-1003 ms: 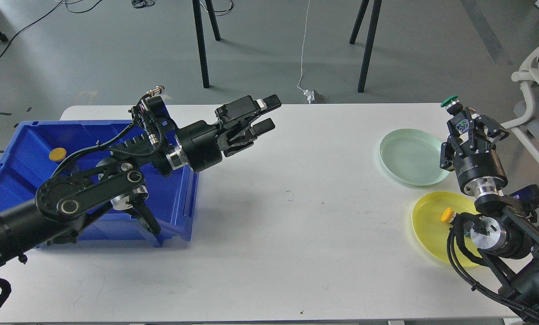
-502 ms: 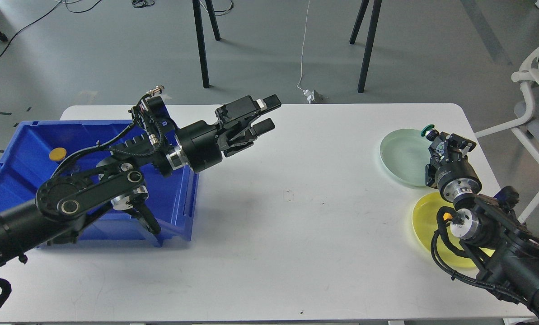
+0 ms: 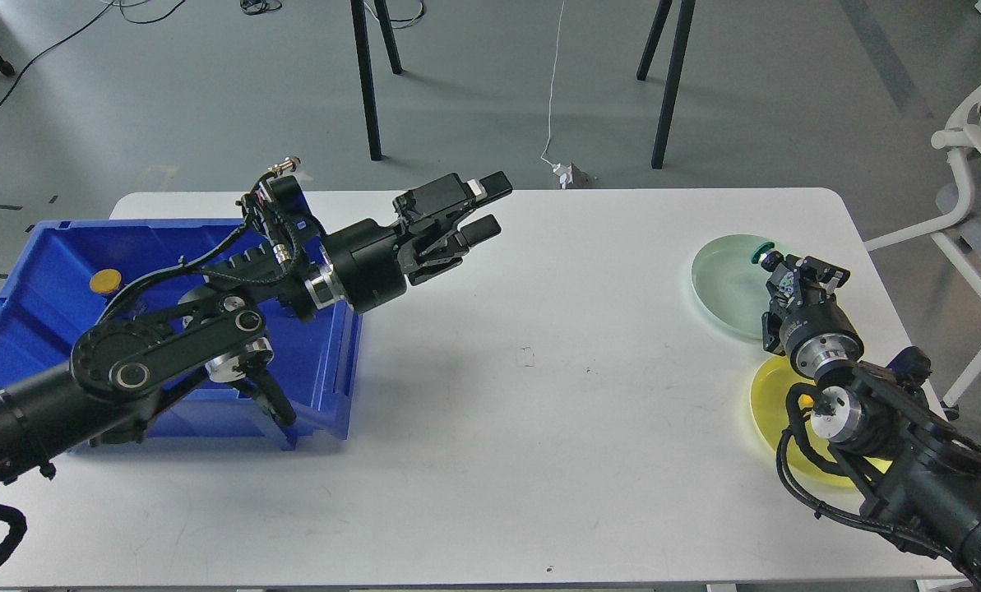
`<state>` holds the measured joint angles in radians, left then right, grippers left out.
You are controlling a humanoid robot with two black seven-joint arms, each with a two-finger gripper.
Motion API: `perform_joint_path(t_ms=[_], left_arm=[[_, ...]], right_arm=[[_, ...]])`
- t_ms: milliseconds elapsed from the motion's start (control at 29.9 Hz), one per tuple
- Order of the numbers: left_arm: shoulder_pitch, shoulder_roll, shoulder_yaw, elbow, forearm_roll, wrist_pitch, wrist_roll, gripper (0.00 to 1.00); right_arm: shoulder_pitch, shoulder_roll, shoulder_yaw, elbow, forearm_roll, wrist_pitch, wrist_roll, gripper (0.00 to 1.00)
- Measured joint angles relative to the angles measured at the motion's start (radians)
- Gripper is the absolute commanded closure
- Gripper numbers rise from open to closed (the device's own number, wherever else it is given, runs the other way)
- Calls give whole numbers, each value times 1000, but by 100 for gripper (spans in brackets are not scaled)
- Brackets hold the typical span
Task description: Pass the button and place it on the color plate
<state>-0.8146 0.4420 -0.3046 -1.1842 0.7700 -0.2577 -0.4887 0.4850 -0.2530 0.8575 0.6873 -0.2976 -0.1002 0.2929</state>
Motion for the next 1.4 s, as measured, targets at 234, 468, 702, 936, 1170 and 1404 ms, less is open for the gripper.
perform_joint_path(t_ms=[234,468,702,936,1170,1404], left_arm=[[0,0,-2,0,1,0,0,13],[-1,0,-2,1,2,0,0,13],[-1,0,-2,0,2,-1,0,13],[-1,0,-2,0,0,-1,0,13],[11,20,-82,1,-112,-14,0,9],[59,137,-322,3,-239,-201,0,6]], right_arm=[[0,1,0,2,1,0,0,56],[-2,5,0,4,2,1,0,50],[-3,8,0,12,2,1,0,39],[-2,8,1,52,2,1,5,30],[8,-42,72,256,3,6,16,6],[9,-140,196,591,1,62,20,1]])
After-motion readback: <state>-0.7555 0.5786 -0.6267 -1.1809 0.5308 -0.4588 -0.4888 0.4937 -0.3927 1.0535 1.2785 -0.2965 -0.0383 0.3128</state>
